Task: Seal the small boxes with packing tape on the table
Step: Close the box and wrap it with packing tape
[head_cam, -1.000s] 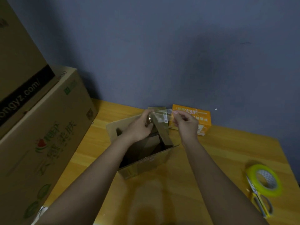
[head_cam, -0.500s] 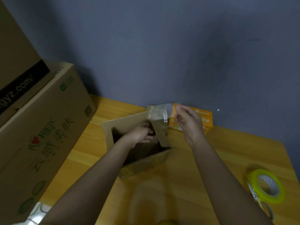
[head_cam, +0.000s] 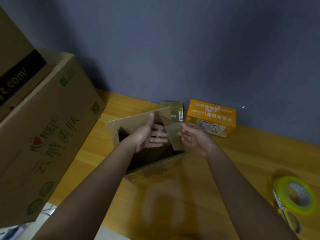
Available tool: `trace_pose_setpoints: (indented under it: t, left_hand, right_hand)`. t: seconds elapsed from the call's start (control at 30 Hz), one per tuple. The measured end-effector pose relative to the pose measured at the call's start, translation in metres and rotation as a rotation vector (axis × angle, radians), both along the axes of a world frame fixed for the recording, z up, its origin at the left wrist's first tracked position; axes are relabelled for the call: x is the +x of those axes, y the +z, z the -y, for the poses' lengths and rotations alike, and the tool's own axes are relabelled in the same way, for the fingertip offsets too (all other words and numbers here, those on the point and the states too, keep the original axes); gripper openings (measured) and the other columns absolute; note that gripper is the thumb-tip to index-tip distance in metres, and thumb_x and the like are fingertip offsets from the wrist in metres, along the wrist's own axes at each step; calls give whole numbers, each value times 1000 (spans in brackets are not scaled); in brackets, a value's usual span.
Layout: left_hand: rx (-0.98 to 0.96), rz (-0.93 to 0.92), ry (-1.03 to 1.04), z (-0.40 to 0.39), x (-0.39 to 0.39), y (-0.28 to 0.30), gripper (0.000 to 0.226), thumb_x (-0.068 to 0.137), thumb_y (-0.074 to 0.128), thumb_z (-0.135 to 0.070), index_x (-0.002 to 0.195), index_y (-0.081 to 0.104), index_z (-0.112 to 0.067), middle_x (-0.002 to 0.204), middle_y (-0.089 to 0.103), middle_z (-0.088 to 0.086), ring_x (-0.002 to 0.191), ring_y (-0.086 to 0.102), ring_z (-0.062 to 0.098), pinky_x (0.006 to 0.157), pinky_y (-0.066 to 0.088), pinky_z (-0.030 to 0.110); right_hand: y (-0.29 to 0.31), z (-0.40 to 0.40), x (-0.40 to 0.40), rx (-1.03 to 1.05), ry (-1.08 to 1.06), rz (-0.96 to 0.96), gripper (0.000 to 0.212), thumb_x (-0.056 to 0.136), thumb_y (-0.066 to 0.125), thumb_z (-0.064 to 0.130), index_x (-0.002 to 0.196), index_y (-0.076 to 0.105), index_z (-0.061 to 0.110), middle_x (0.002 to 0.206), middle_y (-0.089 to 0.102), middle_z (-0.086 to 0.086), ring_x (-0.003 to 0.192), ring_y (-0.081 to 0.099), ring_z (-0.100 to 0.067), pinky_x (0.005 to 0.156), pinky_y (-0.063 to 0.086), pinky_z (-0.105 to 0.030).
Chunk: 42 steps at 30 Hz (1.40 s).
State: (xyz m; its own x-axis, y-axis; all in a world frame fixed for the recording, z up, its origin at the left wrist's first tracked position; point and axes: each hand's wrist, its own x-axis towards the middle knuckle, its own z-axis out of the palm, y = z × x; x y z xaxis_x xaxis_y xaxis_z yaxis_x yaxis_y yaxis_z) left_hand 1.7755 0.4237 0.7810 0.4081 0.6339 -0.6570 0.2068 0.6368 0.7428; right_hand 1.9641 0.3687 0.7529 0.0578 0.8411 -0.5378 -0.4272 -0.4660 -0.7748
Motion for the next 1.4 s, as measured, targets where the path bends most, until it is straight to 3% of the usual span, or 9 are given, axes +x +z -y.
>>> trace_pose_setpoints:
  t: [0.27,0.37,0.6,0.87,1.0,1.07,1.17,1.27,1.4]
  left_hand:
    - [96,-163,-111,5,-2,-2,42,80,66,-48,107,59,-16,113,66,2,102,66,16,93,53,37]
    - [138,-192,-63,5,2,-4,21,89,64,-30,101,61,-14,110,69,4,101,66,16,95,52,40]
    - [152,-217,-63,8,13,4,15,95,57,-30,97,58,-15,106,69,4,101,65,19,94,52,40]
    - [141,-264,166,3,15,10,31,102,38,-37,127,42,-19,114,63,6,89,67,20,79,57,37]
    - [-13,-285,-28,9,17,8,27,100,39,-18,123,51,-11,113,64,9,101,63,24,91,52,42]
    - [-32,-320,-200,15,26,8,23,97,50,-25,116,56,-14,116,63,7,105,60,23,93,51,40]
    - [21,-326,-205,20,41,6,41,89,62,-45,117,54,-17,105,61,2,92,61,18,71,52,27]
    - [177,-331,-75,22,51,1,27,96,57,-25,120,53,-14,105,63,5,77,60,15,61,52,24]
    - [260,-351,-147,27,54,5,34,99,45,-17,133,45,-16,93,61,2,75,61,16,60,52,25]
  right_hand:
    - [-8,-1,-3,27,59,87,19,90,64,23,106,65,13,76,59,6,62,52,-5,52,34,-17]
    - [-8,3,-3,33,49,137,14,89,65,25,97,67,14,76,59,5,59,48,-4,46,30,-14]
    - [4,10,-5,1,-41,380,14,84,73,26,95,74,18,70,68,9,56,53,1,56,40,-16]
    - [5,6,10,144,-265,384,7,86,70,19,92,74,20,69,64,10,61,49,-6,52,38,-16]
    - [20,0,23,268,-408,233,6,89,66,12,90,71,16,64,58,6,57,43,-8,47,35,-15]
    - [32,-4,28,332,-438,233,6,91,65,12,89,70,15,67,58,5,57,43,-6,47,35,-15]
    - [51,-10,30,441,-379,437,7,90,67,15,87,70,20,70,62,10,59,50,-3,53,41,-16]
    - [64,-14,25,488,-185,767,10,88,69,18,85,70,28,79,67,15,72,60,1,69,50,-19]
    - [77,-11,30,466,224,1234,6,90,67,24,89,73,24,77,54,14,66,48,3,61,39,-24]
